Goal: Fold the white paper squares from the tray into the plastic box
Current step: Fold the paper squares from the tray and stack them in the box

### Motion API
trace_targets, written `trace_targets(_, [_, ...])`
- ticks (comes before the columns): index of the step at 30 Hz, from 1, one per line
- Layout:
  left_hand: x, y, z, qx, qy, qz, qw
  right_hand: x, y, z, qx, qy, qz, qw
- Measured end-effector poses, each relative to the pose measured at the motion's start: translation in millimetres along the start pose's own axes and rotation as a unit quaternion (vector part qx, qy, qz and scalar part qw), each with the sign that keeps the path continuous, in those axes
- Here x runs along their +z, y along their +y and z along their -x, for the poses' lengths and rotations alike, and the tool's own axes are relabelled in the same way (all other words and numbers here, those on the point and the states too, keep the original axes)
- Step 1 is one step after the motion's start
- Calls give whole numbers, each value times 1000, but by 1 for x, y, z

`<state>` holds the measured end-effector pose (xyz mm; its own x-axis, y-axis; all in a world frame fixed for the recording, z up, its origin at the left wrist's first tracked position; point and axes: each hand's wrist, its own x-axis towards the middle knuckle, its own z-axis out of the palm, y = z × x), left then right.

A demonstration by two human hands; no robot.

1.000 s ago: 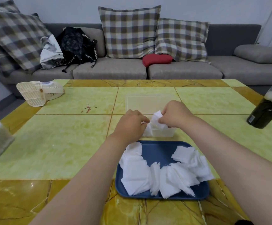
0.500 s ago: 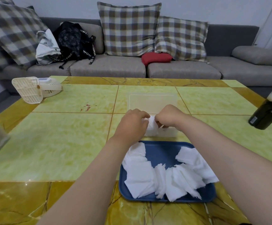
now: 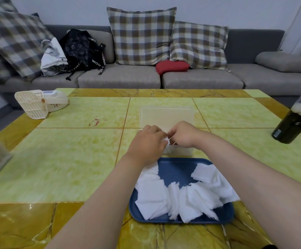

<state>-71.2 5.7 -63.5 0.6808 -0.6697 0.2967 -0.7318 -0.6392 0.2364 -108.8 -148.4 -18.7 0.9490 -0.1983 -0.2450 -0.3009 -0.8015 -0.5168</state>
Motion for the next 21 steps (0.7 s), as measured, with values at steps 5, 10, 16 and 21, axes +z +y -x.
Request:
trace_targets(5, [-12,10,5,-3,5,11,1000,-19,8,23,-42,105,-22,993])
trace_targets(10, [-27,32,15,4,19,36,999,-36,21,54,-83,58,-4,995])
trace_targets(16, [-34,64,22,-35,-67,143,987,-42,40,86,-76,-81,112,988])
trace_targets(21, [-31,81,27,-47,-154,185,969,-37,51,103,-61,-137,182,972])
